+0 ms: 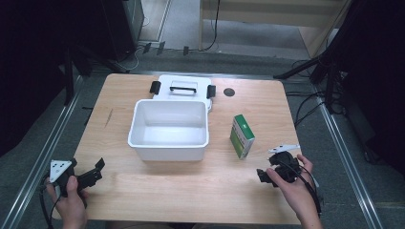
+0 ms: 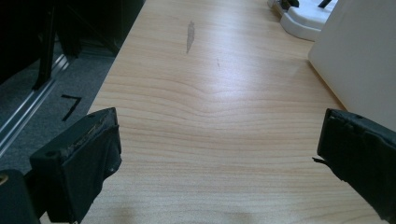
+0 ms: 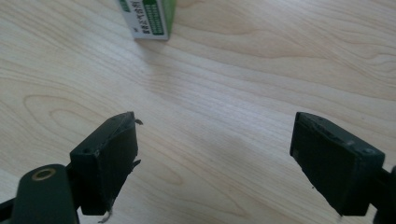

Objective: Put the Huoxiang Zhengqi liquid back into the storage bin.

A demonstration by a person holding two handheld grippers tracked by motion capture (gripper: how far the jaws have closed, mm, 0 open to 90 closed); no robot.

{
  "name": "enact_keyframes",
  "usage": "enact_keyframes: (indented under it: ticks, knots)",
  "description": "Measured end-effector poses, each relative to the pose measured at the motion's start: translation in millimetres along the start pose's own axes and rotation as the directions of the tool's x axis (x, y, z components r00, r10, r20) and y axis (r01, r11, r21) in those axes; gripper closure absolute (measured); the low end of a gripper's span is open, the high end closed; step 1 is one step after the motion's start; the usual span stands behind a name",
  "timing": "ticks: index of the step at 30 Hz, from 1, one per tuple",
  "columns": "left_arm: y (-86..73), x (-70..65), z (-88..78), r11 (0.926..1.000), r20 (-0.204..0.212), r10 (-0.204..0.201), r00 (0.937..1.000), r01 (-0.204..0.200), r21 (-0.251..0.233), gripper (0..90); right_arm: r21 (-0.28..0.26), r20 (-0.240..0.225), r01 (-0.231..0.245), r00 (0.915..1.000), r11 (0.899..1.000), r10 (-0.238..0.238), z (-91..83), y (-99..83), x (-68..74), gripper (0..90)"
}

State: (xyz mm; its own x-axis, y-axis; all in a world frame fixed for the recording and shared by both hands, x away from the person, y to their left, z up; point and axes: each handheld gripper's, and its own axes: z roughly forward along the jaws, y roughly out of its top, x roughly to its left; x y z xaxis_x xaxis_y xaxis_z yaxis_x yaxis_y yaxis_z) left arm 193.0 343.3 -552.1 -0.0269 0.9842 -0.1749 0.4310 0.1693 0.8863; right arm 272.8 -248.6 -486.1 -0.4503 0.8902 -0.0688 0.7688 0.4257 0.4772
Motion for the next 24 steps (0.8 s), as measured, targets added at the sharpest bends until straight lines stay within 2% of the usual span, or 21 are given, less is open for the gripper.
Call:
enact_keyframes:
  ticks: [5,9,10,12,16,24]
  knots:
    - [0.0,-0.8,0.5,1.0000,-0.003,0.004,1.0000,-0.004,0.003,0.6,0.053,-0.021,0.040,0.9990,0.998,-0.039,0.5,11.6,6.9,14.2]
    - [0.1,-0.4,0.7,1.0000,-0.002,0.001,1.0000,-0.001,0.004,0.6,0.081,-0.022,0.045,0.9988,0.996,-0.044,-1.4,20.0,9.7,13.9]
    - [0.2,-0.2,0.7,1.0000,-0.002,-0.001,1.0000,0.001,0.005,0.5,0.103,-0.032,0.048,0.9985,0.994,-0.045,-3.8,26.9,11.2,13.7]
    - [0.2,-0.1,0.8,1.0000,-0.001,-0.002,1.0000,0.002,0.006,0.6,0.110,-0.033,0.050,0.9983,0.993,-0.047,-4.7,29.3,11.9,13.7]
    - [0.4,-0.3,1.3,1.0000,0.001,-0.004,1.0000,0.004,0.009,0.6,0.155,-0.042,0.075,0.9967,0.985,-0.069,-10.2,45.6,18.4,13.3]
    - [0.6,0.2,1.6,0.9999,0.004,-0.007,1.0000,0.007,0.013,0.6,0.180,-0.027,0.091,0.9958,0.979,-0.087,-16.6,68.2,27.1,13.3]
